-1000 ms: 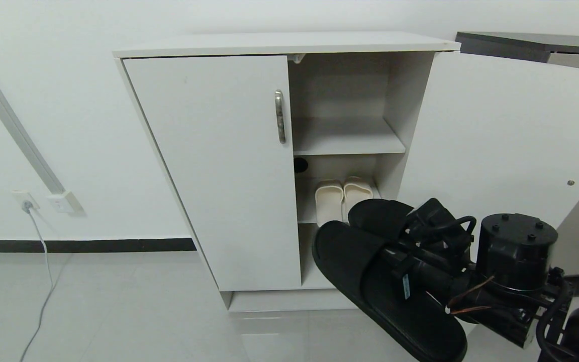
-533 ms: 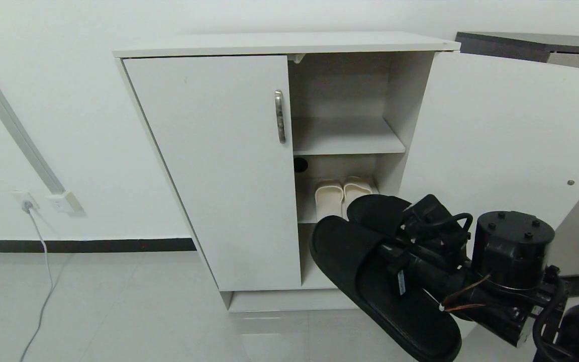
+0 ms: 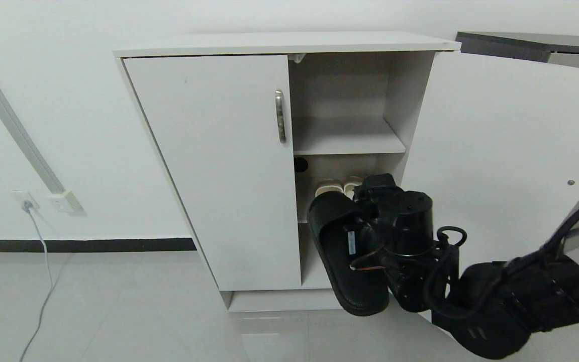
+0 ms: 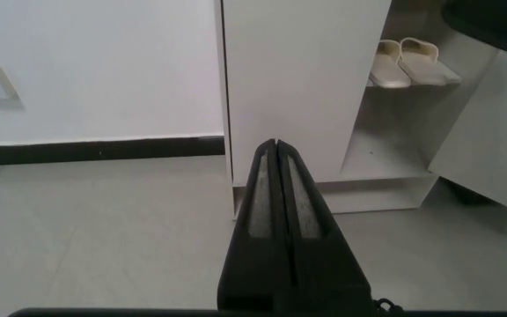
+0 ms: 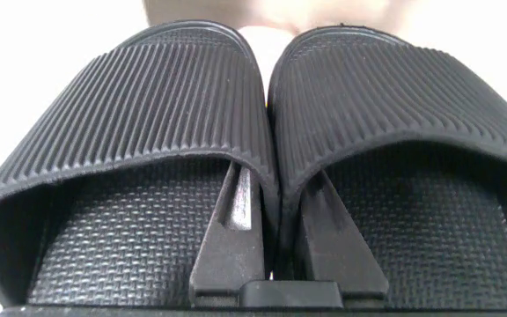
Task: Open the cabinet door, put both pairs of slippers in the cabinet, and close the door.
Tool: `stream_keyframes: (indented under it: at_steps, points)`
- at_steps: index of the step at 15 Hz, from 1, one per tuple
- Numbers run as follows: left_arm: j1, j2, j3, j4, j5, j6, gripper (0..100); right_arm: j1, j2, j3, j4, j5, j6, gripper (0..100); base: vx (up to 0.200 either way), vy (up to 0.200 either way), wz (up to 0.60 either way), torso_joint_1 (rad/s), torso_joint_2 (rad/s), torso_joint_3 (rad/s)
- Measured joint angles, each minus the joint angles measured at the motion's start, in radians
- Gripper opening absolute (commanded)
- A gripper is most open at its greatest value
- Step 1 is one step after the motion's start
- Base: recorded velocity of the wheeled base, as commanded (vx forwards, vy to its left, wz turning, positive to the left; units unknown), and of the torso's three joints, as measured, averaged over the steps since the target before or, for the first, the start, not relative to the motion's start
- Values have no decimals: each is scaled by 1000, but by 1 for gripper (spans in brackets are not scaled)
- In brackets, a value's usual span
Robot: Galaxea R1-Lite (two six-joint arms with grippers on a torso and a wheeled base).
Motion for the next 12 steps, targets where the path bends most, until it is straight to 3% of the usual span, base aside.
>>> stream_keyframes:
  at_steps: [3,7,12]
  points:
    - [0,0,0,0,0,0,0,0,40,-231,220,-100,88,0,0,0,0,0,0,0]
    - [0,0,0,0,0,0,0,-29,60,-463,428,-131,109,0,0,0,0,0,0,0]
    - [0,0,0,0,0,3,0,-74,82,-569,469,-125,106,0,0,0,0,0,0,0]
